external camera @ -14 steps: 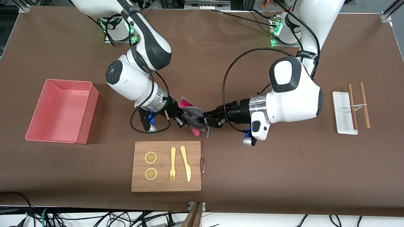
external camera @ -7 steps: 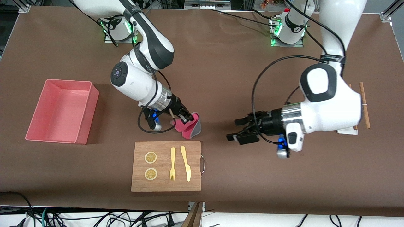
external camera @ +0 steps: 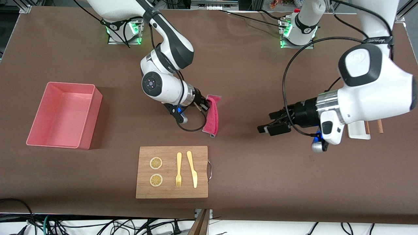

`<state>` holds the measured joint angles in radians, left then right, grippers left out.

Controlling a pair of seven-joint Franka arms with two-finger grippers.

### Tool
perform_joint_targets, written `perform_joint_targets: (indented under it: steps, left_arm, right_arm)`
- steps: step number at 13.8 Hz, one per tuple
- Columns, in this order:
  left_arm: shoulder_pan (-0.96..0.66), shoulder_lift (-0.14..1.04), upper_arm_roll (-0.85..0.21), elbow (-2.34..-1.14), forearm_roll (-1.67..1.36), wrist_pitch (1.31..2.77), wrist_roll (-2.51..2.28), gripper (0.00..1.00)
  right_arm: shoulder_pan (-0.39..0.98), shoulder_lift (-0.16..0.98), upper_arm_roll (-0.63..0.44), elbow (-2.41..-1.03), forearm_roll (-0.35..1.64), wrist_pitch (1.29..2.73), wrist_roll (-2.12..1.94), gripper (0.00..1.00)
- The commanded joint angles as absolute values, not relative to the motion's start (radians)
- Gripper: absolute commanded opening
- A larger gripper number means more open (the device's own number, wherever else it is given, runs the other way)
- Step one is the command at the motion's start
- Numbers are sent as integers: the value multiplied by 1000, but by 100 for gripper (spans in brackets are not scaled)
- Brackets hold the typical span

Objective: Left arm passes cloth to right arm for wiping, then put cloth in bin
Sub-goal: 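Pull the cloth toward the pink bin while the left gripper withdraws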

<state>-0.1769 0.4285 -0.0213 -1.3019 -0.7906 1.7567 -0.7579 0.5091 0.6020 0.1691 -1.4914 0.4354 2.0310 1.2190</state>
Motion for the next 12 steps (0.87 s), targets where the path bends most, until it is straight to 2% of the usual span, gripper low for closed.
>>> perform_joint_targets:
  steps: [1, 4, 7, 9, 12]
  left_arm:
    - [-106, 290, -26, -1417, -750, 1645, -744, 100]
    - [-59, 226, -29, -1457, -612, 1550, -732, 100]
    - [15, 126, -26, -1607, -598, 1523, -671, 100]
    - [47, 51, -31, -1719, -431, 1519, -551, 100]
    - [60, 32, -35, -1720, -226, 1488, -431, 100]
  right_arm:
    - [509, 632, 164, -1503, 416, 1941, 1122, 0]
    - [509, 638, 164, -1560, 321, 1913, 1071, 0]
    - [499, 649, 160, -1568, 275, 1898, 1008, 0]
    - [489, 652, 131, -1572, 227, 1875, 942, 0]
    - [485, 652, 43, -1572, 207, 1813, 775, 0]
